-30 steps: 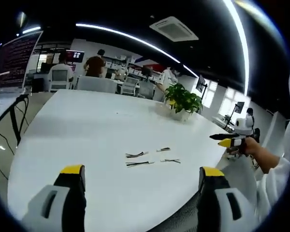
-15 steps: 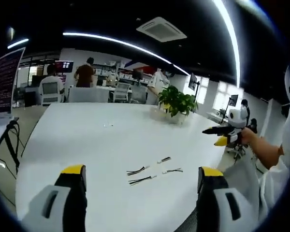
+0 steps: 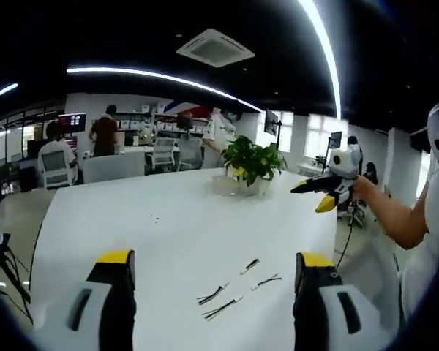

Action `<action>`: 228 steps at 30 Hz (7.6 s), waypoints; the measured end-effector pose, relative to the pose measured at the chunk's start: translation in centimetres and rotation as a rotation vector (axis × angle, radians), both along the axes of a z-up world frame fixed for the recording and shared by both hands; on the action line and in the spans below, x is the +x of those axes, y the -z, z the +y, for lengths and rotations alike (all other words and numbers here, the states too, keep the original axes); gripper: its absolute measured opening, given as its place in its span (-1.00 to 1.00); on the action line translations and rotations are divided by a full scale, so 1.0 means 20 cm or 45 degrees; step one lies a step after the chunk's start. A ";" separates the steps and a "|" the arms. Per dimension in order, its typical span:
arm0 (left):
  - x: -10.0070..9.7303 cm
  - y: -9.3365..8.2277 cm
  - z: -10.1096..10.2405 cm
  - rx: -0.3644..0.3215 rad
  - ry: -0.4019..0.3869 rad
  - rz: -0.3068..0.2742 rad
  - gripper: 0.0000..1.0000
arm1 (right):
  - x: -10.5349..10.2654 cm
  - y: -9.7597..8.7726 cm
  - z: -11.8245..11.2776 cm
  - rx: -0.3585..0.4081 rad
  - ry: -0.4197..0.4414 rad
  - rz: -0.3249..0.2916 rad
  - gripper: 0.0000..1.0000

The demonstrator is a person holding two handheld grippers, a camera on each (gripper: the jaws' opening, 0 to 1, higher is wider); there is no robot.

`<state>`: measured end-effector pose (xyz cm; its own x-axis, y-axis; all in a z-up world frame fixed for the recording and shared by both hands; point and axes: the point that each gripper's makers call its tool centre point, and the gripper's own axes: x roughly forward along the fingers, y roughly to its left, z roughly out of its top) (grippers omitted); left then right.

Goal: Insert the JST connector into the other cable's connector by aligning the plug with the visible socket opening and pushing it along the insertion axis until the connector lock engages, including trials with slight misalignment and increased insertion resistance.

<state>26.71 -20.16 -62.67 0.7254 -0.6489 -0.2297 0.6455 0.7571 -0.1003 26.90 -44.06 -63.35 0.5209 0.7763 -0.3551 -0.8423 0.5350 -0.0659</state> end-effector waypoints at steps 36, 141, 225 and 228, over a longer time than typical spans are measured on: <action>0.34 0.55 -0.44 -0.134 0.316 0.088 0.37 | 0.33 0.46 0.33 0.165 -0.188 0.098 -0.22; 0.07 1.02 -0.65 0.567 0.764 -0.026 -1.00 | 0.02 1.03 0.50 -0.544 -0.553 0.147 -0.90; 0.23 1.05 -0.56 0.142 0.298 0.226 -0.89 | 0.18 1.08 0.48 -0.357 -0.297 0.135 -0.80; 0.23 1.04 -0.55 0.132 0.293 0.226 -0.89 | 0.19 1.06 0.47 -0.335 -0.266 0.152 -0.72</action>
<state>31.38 -31.23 -83.39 0.5046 -0.7582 -0.4130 0.7807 0.6049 -0.1568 30.71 -34.62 -84.56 0.3035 0.7357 -0.6055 -0.9417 0.3284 -0.0730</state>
